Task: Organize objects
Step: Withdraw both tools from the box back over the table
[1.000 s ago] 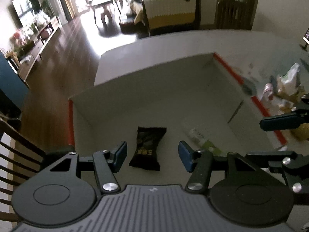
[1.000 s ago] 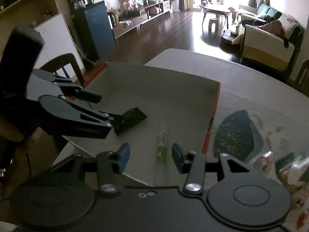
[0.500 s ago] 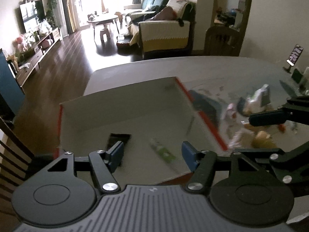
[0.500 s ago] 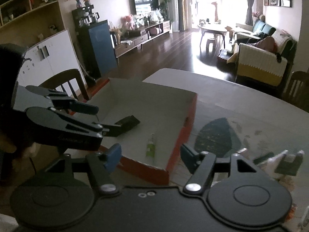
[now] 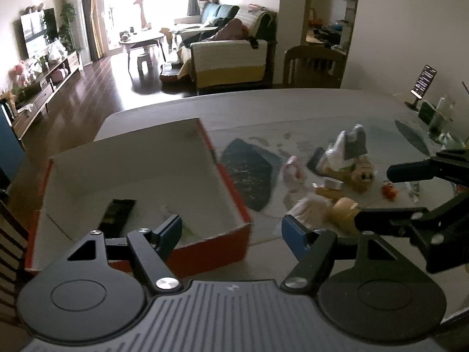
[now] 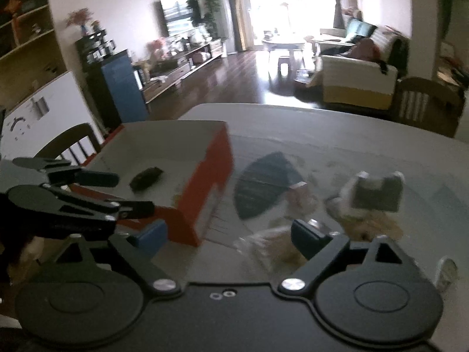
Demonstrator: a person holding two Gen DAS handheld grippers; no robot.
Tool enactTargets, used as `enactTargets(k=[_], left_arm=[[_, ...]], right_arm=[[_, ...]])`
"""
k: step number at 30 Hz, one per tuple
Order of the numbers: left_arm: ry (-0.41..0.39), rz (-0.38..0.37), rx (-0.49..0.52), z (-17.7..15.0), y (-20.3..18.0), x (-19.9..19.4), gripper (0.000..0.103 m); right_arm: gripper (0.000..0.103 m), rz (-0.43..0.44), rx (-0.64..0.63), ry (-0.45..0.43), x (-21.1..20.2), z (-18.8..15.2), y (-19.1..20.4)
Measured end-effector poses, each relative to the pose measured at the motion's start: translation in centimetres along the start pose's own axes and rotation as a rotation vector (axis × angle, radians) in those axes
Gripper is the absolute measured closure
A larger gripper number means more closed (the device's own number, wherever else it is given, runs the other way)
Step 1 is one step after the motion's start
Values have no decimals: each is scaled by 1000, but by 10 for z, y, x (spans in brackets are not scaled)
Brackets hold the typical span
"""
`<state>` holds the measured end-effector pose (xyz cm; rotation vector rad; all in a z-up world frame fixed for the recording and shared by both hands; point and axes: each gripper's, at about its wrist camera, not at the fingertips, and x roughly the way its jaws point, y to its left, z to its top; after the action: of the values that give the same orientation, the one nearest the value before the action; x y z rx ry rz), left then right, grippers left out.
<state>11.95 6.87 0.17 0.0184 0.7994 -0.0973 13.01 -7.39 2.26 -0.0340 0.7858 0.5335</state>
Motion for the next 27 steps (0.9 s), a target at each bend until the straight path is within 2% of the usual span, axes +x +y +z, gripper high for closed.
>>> enactTargets(k=[2, 3, 14, 18, 27], left_arm=[[-5, -9, -9, 0, -9, 0, 27], [-6, -16, -12, 0, -15, 1, 22], [11, -80, -20, -8, -70, 26, 15], [21, -86, -42, -7, -87, 39, 0], [61, -49, -26, 2, -130, 72, 0]], right_arm=[[6, -19, 15, -8, -7, -7, -13], [4, -32, 19, -16, -11, -10, -20], [2, -161, 101, -8, -40, -46, -101], [2, -201, 129, -1, -49, -59, -131], [2, -304, 166, 13, -49, -78, -188]])
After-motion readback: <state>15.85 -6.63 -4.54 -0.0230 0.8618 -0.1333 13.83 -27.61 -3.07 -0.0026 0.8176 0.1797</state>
